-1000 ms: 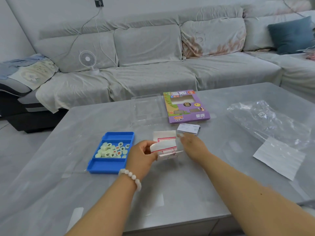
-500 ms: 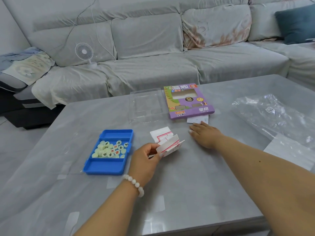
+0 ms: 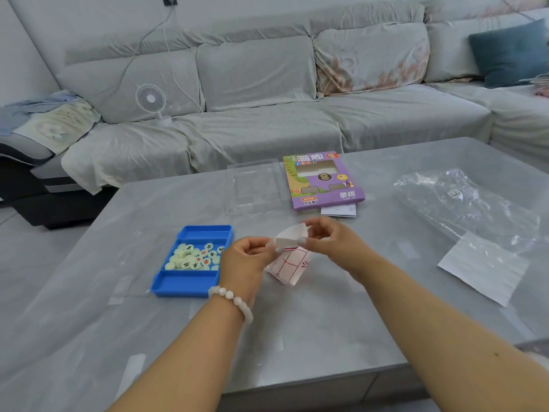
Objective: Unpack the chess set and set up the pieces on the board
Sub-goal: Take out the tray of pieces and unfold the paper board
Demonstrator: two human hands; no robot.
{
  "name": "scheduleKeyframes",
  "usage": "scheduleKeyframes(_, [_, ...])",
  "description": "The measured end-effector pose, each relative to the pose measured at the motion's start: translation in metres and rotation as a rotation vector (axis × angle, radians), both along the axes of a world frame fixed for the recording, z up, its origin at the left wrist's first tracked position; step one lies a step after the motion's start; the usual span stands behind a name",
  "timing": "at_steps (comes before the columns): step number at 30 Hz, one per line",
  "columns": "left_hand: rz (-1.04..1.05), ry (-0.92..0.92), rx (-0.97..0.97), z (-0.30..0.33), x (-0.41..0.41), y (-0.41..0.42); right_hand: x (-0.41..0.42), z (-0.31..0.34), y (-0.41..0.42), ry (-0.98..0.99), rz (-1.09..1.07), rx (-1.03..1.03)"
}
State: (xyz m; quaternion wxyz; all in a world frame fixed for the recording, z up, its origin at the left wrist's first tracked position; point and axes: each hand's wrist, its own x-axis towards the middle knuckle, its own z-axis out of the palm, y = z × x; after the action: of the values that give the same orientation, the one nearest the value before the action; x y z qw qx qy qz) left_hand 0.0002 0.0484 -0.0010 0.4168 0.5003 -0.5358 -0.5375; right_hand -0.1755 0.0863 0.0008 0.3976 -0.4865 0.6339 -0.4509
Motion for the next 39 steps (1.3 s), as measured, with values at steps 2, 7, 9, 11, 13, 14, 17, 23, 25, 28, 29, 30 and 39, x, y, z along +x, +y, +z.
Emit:
scheduleKeyframes(2, [0.017, 0.025, 0.017, 0.009, 0.001, 0.003, 0.004, 0.010, 0.004, -0.036, 0.030, -0.066])
scheduleKeyframes(7, [0.033, 0.163, 0.100, 0.032, 0.005, 0.007, 0.018, 0.033, 0.012, -0.155, -0.035, -0.190])
scheduleKeyframes(9, [0.008, 0.247, 0.144, 0.042, 0.006, 0.010, 0.028, 0.038, 0.017, -0.068, -0.008, -0.187])
scheduleKeyframes(11, [-0.043, 0.317, 0.181, 0.051, 0.003, 0.016, 0.040, 0.042, 0.022, -0.018, -0.019, -0.201])
scheduleKeyframes(13, [-0.084, 0.342, 0.222, 0.055, 0.000, 0.022, 0.048, 0.042, 0.024, -0.014, -0.045, -0.220])
scheduleKeyframes(14, [-0.094, 0.349, 0.240, 0.057, 0.000, 0.024, 0.050, 0.042, 0.025, -0.026, -0.055, -0.223])
scheduleKeyframes(17, [-0.121, 0.360, 0.268, 0.058, 0.003, 0.025, 0.046, 0.040, 0.025, -0.180, -0.067, -0.225])
scheduleKeyframes(23, [-0.211, 0.384, 0.306, 0.057, 0.012, 0.021, 0.037, 0.035, 0.020, -0.255, -0.106, -0.142])
scheduleKeyframes(25, [-0.235, 0.399, 0.307, 0.057, 0.013, 0.020, 0.039, 0.036, 0.020, -0.310, -0.082, -0.138])
scheduleKeyframes(28, [-0.220, 0.390, 0.298, 0.055, 0.011, 0.021, 0.048, 0.034, 0.024, -0.361, 0.045, -0.160])
scheduleKeyframes(29, [-0.208, 0.384, 0.297, 0.055, 0.010, 0.021, 0.052, 0.032, 0.025, -0.357, 0.074, -0.162])
scheduleKeyframes(30, [-0.202, 0.388, 0.299, 0.054, 0.009, 0.021, 0.055, 0.029, 0.025, -0.359, 0.085, -0.167])
scheduleKeyframes(39, [-0.223, 0.466, 0.372, 0.057, 0.016, 0.010, 0.043, 0.034, 0.023, -0.479, -0.008, -0.161])
